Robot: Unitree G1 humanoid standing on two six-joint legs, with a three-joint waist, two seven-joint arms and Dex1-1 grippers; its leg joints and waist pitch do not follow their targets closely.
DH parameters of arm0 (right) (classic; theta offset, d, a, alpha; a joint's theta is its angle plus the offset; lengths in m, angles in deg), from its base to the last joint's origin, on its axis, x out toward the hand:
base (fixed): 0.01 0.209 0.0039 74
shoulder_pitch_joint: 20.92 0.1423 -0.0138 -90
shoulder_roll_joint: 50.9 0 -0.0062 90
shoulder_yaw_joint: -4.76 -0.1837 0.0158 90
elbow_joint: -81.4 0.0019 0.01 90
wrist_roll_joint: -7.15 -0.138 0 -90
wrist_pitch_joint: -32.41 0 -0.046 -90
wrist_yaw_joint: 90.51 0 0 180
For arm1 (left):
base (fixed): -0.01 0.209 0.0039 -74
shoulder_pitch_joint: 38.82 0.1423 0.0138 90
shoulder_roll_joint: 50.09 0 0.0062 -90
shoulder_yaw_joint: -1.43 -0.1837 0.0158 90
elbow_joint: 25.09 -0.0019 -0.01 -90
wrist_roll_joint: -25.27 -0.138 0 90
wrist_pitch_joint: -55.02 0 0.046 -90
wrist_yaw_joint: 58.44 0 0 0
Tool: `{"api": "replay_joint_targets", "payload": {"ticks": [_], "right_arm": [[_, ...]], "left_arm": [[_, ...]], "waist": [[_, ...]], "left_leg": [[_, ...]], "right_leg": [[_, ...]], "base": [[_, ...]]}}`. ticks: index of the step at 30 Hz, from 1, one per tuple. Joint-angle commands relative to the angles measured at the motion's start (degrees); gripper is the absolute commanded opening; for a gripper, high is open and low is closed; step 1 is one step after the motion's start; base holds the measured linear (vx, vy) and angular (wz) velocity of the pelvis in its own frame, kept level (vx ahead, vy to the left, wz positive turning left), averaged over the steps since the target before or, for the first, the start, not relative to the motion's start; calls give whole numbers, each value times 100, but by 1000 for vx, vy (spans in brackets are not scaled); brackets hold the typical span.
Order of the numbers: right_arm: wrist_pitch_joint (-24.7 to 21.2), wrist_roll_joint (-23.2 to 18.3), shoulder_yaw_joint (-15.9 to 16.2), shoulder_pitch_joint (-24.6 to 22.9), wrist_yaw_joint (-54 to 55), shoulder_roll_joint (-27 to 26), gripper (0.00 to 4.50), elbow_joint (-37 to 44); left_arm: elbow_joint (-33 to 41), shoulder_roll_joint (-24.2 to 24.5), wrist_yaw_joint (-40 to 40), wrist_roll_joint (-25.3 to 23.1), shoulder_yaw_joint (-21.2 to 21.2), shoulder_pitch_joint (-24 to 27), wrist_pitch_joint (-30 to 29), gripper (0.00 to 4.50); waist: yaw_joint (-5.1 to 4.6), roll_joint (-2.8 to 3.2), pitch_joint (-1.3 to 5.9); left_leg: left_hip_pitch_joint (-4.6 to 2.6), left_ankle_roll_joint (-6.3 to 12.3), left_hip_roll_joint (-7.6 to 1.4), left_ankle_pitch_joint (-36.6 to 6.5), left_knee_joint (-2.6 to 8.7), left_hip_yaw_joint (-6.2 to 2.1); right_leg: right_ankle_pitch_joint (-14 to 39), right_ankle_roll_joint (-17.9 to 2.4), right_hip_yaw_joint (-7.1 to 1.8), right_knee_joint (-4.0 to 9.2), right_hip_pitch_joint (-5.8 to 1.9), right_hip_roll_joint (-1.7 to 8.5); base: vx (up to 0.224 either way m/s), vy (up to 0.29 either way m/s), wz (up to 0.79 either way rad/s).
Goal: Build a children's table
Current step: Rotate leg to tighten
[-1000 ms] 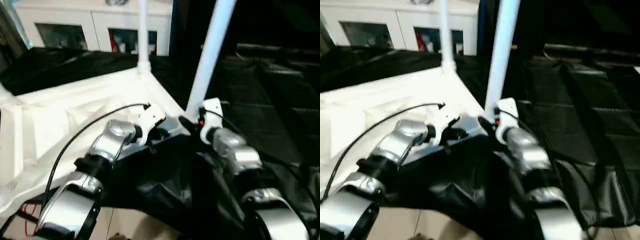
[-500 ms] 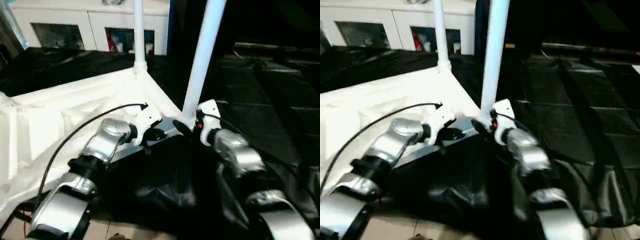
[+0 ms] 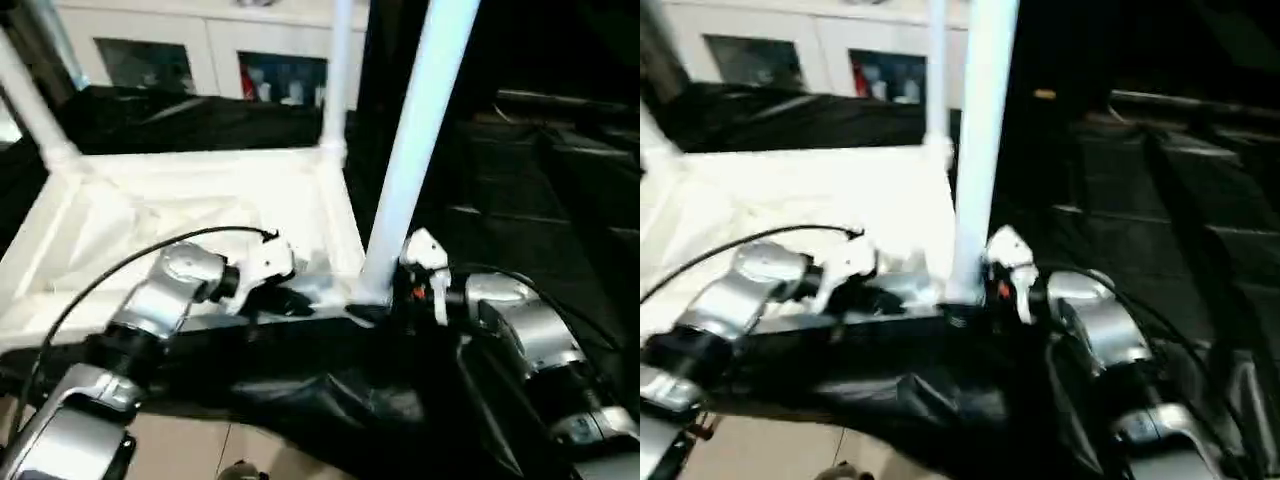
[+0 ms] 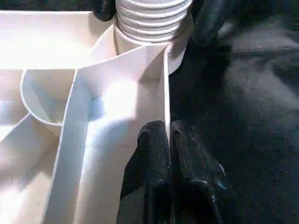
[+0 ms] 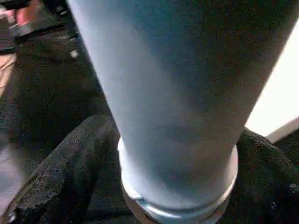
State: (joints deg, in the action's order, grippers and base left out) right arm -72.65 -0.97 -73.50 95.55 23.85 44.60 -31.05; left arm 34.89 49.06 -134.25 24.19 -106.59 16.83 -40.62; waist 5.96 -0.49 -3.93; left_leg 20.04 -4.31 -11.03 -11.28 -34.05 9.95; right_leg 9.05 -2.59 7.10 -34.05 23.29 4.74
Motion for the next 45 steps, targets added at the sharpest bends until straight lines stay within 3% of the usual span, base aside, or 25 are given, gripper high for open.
{"api": "replay_joint_targets", "payload": {"ticks": [1, 5, 7, 11, 12, 18, 22, 23, 24, 25, 27, 29, 31, 34, 35, 36, 39, 45], "right_arm": [[-44, -10, 64, -67, -159, 95, 397, 175], [-153, -14, 193, -170, -251, 181, 397, 375], [-183, -14, 202, -181, -255, 174, 365, 401], [-227, -43, 219, -191, -249, 149, 360, 418], [-239, -55, 220, -196, -253, 143, 322, 421], [-399, -181, 112, -299, 30, -42, 287, 408], [-369, -86, -228, -179, 1119, -555, 278, -119], [-395, -55, -385, -105, 1625, -777, 278, -352], [-457, -43, -707, 64, 2666, -1248, 278, -791], [-485, -57, -793, 119, 2944, -1380, 278, -907], [-494, -74, -926, 217, 3387, -1598, 277, -1109], [-220, 74, -950, 469, 4107, -2003, 277, -1564], [-182, 93, -945, 496, 4173, -2043, 277, -1610], [159, 249, -838, 716, 4322, -2308, 277, -1897], [210, 261, -834, 739, 4310, -2330, 333, -1927], [311, 278, -837, 793, 4207, -2372, 347, -1975], [335, 245, -860, 806, 4075, -2369, 353, -1956], [531, 304, -623, 684, 3319, -1861, 421, -1636]], "left_arm": [[170, 55, -169, 28, -89, -38, 128, 0], [236, 155, -339, 87, -113, 4, 112, 0], [265, 180, -370, 106, -123, 16, 107, 0], [257, 186, -368, 79, -123, 27, 124, 0], [259, 187, -366, 80, -125, 30, 123, 0], [276, 55, -176, 123, -80, 50, -8, 0], [166, -304, 430, 73, 35, -32, -251, 0], [108, -458, 709, 39, 79, -87, -404, 0], [-75, -803, 1320, -44, 163, -250, -684, 0], [-151, -909, 1512, -72, 188, -312, -742, 0], [-285, -1085, 1822, -116, 226, -422, -842, 0], [-617, -1480, 2517, -221, 284, -690, -971, 0], [-653, -1521, 2589, -232, 290, -718, -983, 0], [-857, -1778, 2917, -332, 277, -895, -946, 0], [-870, -1798, 2921, -344, 273, -907, -933, 0], [-879, -1829, 2868, -382, 258, -918, -854, 0], [-832, -1811, 2761, -383, 233, -886, -794, 0], [-600, -1433, 2090, -250, 93, -635, -523, 0]], "waist": [[1, 58, 447], [18, 43, 455], [15, 40, 453], [25, 43, 456], [28, 43, 460], [31, 29, 456], [-6, 27, 428], [-33, 37, 403], [-66, 8, 407], [-111, 23, 390], [-144, 29, 404], [-189, 30, 416], [-221, 26, 417], [-224, 21, 431], [-221, 21, 436], [-217, 20, 436], [-216, 22, 440], [-210, 33, 450]], "left_leg": [[-34, 277, -281, -1008, 398, -58], [-14, 265, -275, -919, 395, -67], [-8, 263, -269, -905, 395, -64], [-14, 244, -271, -906, 393, -66], [-13, 246, -271, -892, 392, -65], [-5, 245, -269, -869, 391, -65], [-31, 124, -255, -1083, 403, -67], [-62, 41, -234, -1238, 400, -70], [-69, -14, -215, -1297, 397, -85], [-83, -61, -207, -1391, 401, -107], [-59, -71, -209, -1385, 408, -127], [-69, -47, -198, -1432, 397, -123], [-66, -30, -180, -1383, 386, -107], [-36, 126, -176, -1264, 385, -94], [-29, 147, -183, -1256, 385, -93], [-21, 191, -191, -1196, 386, -87], [-5, 215, -199, -1158, 389, -92], [14, 243, -226, -1111, 400, -102]], "right_leg": [[1523, -1038, -390, 395, -358, 455], [1515, -974, -391, 385, -370, 460], [1523, -962, -388, 390, -370, 453], [1529, -976, -386, 388, -369, 454], [1512, -975, -387, 387, -370, 455], [1514, -958, -387, 383, -373, 456], [2062, -822, -376, 456, -337, 469], [2457, -744, -353, 526, -308, 477], [2792, -604, -332, 564, -325, 491], [3052, -497, -303, 613, -300, 486], [3061, -420, -295, 612, -329, 491], [2973, -394, -287, 638, -314, 483], [2885, -432, -304, 631, -294, 477], [2559, -536, -315, 593, -327, 458], [2527, -545, -320, 584, -329, 465], [2415, -591, -333, 569, -326, 462], [2314, -638, -338, 538, -344, 463], [2005, -770, -353, 488, -370, 469]], "base": [[0, 0, 0], [0, 0, 0], [0, 0, 0], [0, 0, 0], [0, 0, 0], [0, 0, 0], [0, 0, 0], [0, 0, 0], [0, 0, 0], [0, 0, 0], [0, 0, 0], [0, 0, 0], [0, 0, 0], [0, 0, 0], [0, 0, 0], [0, 0, 0], [0, 0, 0], [0, 0, 0]]}}
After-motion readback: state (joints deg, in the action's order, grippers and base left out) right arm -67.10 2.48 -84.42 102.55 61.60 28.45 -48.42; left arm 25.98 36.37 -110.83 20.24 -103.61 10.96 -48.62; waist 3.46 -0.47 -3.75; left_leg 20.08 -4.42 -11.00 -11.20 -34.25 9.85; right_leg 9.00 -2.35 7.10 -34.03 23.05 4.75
